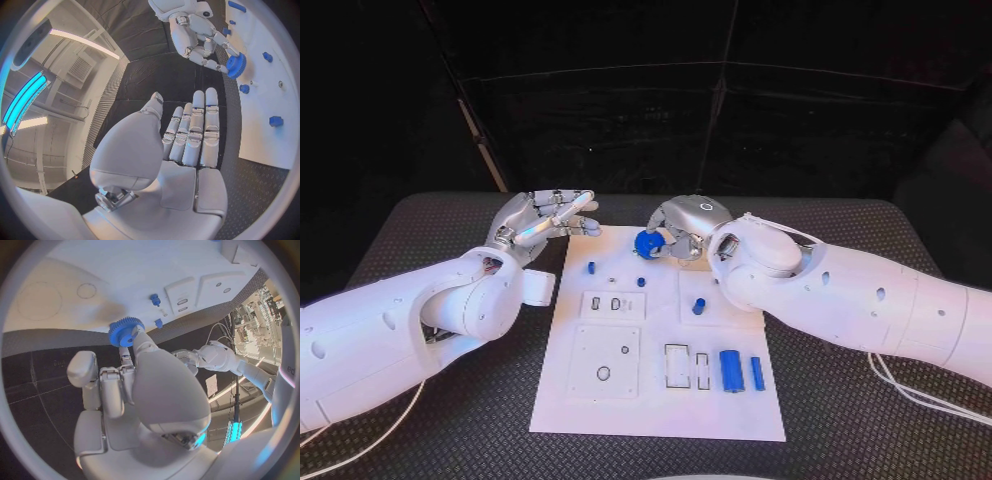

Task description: Assemble the parts on the task board

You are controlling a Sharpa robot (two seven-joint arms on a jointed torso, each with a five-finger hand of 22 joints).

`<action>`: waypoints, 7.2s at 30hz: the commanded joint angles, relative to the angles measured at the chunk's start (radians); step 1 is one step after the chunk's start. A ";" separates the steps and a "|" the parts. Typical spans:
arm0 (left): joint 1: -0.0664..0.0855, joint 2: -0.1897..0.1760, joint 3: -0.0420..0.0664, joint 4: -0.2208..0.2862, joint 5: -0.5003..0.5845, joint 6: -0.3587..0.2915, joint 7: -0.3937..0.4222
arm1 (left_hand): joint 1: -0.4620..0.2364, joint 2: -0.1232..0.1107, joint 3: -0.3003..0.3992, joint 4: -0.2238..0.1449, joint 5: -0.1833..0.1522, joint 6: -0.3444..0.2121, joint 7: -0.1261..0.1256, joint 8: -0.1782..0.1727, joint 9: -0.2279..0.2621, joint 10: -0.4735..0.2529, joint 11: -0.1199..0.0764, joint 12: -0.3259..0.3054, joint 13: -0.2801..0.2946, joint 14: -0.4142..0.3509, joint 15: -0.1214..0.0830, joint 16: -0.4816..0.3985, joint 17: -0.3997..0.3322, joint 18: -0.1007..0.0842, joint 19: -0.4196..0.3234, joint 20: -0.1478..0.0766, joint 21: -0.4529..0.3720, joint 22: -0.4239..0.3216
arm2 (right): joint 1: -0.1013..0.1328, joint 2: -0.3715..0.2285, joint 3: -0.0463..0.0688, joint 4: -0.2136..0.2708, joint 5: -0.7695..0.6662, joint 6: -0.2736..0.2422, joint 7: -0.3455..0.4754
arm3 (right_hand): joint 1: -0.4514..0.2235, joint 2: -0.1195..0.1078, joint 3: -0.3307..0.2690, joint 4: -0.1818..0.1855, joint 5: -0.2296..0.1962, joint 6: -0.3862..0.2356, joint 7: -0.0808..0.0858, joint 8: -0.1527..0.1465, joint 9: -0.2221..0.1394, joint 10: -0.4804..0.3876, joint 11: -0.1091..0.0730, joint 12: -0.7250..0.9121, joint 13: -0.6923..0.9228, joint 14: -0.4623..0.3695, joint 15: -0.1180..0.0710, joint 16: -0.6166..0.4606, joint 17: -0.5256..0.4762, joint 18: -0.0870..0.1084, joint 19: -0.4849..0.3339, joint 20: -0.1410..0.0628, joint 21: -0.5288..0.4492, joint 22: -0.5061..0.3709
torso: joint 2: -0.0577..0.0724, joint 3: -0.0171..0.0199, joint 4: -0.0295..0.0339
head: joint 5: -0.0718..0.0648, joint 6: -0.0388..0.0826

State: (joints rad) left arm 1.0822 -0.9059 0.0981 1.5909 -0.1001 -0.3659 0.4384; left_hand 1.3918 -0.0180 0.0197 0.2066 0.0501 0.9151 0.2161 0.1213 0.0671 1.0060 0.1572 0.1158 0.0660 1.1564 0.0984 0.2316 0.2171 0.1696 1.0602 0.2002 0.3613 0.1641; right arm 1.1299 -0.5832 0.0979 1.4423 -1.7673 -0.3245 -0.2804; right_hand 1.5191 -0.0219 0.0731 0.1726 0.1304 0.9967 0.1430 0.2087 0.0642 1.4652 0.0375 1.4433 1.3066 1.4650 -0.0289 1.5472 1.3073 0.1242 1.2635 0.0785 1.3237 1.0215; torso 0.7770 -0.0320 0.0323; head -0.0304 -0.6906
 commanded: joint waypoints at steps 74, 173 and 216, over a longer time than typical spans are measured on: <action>0.002 -0.007 0.001 0.000 -0.004 0.011 -0.001 | 0.011 0.002 -0.007 -0.009 -0.002 0.001 0.007 -0.012 -0.002 0.000 0.009 -0.010 -0.001 -0.003 0.005 -0.013 0.005 0.009 0.001 0.002 0.001 -0.001 | 0.002 -0.119 -0.023 0.016 0.334 -0.184 0.227 | -0.179 -0.029 -0.128 0.049 0.224 -0.048 0.022 -0.133 0.007 -0.016 0.042 -0.021 0.083 0.093 0.036 0.006 0.207 -0.016 -0.012 0.038 0.004 -0.009 | -0.002 0.0019 -0.0140 | 0.000 0.001; 0.000 -0.003 0.001 -0.016 -0.004 0.023 -0.007 | 0.019 0.010 -0.018 -0.023 -0.002 0.010 0.007 -0.022 -0.001 0.009 0.010 -0.022 0.000 -0.016 0.009 -0.039 0.014 0.009 -0.024 0.007 -0.017 -0.010 | -0.074 -0.286 -0.024 -0.124 0.564 -0.112 0.419 | 0.003 0.082 -0.089 -0.073 0.094 0.120 -0.037 -0.062 0.014 -0.009 -0.012 -0.024 0.089 0.096 -0.010 0.007 0.215 -0.016 -0.005 -0.004 -0.002 -0.011 | -0.006 0.0033 -0.0243 | -0.023 -0.015; 0.000 0.022 0.001 -0.044 -0.004 0.041 -0.019 | 0.017 0.015 -0.024 -0.024 -0.002 0.018 0.004 -0.023 0.000 0.020 0.008 -0.022 0.001 -0.006 0.007 -0.041 0.020 0.011 -0.021 0.007 -0.017 -0.011 | -0.071 0.013 -0.047 0.097 0.182 -0.008 -0.038 | -0.037 0.074 -0.080 -0.060 0.052 0.131 -0.042 -0.057 0.013 -0.011 -0.016 -0.032 0.082 0.097 -0.014 0.009 0.223 -0.018 -0.001 -0.009 -0.001 -0.006 | -0.028 -0.0014 -0.0155 | 0.038 -0.045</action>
State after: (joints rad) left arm 1.0811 -0.8857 0.0977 1.5460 -0.1008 -0.3398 0.4163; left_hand 1.4010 -0.0088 -0.0024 0.1845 0.0501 0.9278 0.2215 0.1010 0.0668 1.0205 0.1642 0.0967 0.0660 1.1456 0.1091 0.1968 0.2360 0.1696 1.0441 0.2090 0.3496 0.1539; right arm 1.0577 -0.5741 0.0515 1.5397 -1.5333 -0.3704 -0.2896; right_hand 1.4869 0.0431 -0.0100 0.1067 0.1861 1.1082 0.1151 0.1440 0.0750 1.4526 0.0317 1.4159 1.3532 1.4667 -0.0340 1.5546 1.3074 0.1242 1.2632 0.0784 1.3237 1.0168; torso 0.7480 -0.0338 0.0173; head 0.0055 -0.7341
